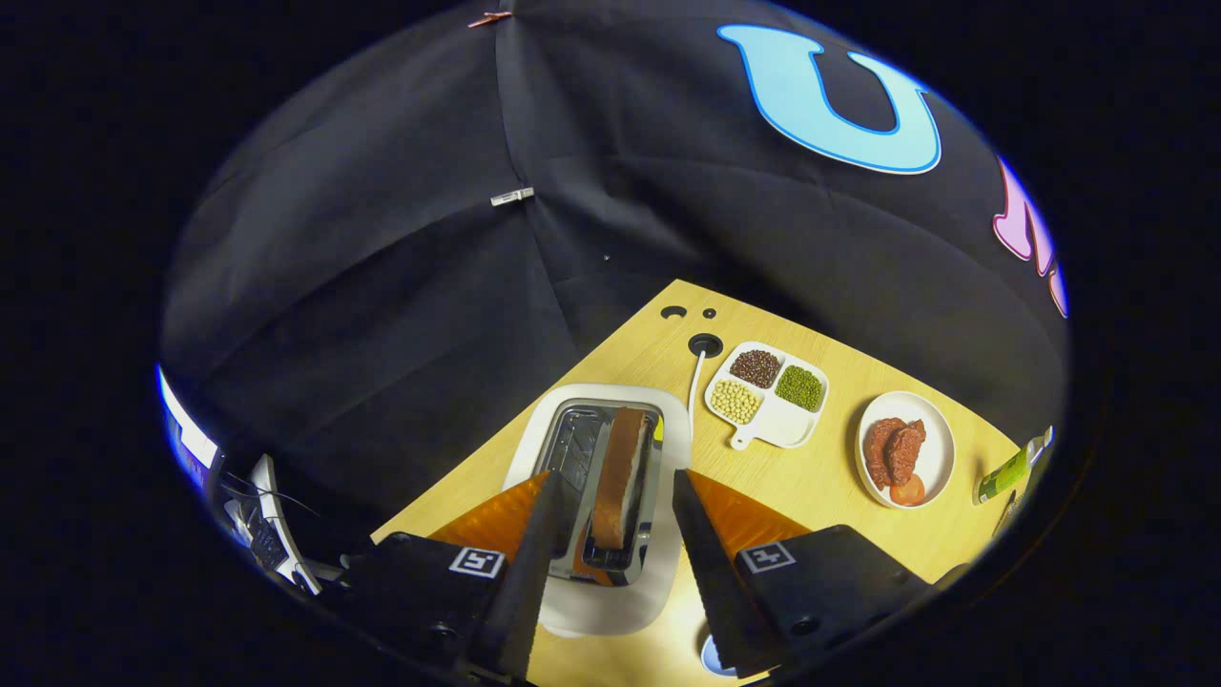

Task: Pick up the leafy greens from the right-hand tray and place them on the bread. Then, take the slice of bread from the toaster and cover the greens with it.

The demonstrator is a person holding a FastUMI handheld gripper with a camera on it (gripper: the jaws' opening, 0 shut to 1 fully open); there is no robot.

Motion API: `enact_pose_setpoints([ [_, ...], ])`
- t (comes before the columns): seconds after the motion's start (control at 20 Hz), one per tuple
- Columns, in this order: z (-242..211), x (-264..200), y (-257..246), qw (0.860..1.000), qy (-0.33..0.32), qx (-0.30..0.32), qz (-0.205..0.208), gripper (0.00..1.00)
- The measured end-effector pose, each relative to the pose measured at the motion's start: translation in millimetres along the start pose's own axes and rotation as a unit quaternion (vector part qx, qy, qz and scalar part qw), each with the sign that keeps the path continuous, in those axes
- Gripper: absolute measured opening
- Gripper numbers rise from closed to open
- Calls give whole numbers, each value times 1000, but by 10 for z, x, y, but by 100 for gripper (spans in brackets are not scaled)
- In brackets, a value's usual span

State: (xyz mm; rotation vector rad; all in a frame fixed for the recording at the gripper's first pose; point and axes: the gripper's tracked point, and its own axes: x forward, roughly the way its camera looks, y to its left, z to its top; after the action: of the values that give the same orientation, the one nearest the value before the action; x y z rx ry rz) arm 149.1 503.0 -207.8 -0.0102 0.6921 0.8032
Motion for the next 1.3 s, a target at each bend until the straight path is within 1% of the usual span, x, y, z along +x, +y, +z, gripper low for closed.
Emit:
enact_pose_setpoints([
  [0.2, -46, 165, 16, 1000, 17, -2, -15, 71],
  [0.4, -37, 262, -19, 999, 24, -3, -35, 63],
  [0.55, -65, 249, -121, 998, 36, 4, -55, 30],
  [0.6, -112, 278, -87, 998, 38, 8, -48, 19],
  [0.75, -60, 196, -64, 999, 30, 4, -39, 14],
  [0.9, 58, 76, -39, 1000, 7, 14, -27, 14],
  [1.1, 295, -263, -44, 999, -39, 25, -6, 14],
  [1.3, 404, -675, -221, 997, -64, 51, -1, 14],
])
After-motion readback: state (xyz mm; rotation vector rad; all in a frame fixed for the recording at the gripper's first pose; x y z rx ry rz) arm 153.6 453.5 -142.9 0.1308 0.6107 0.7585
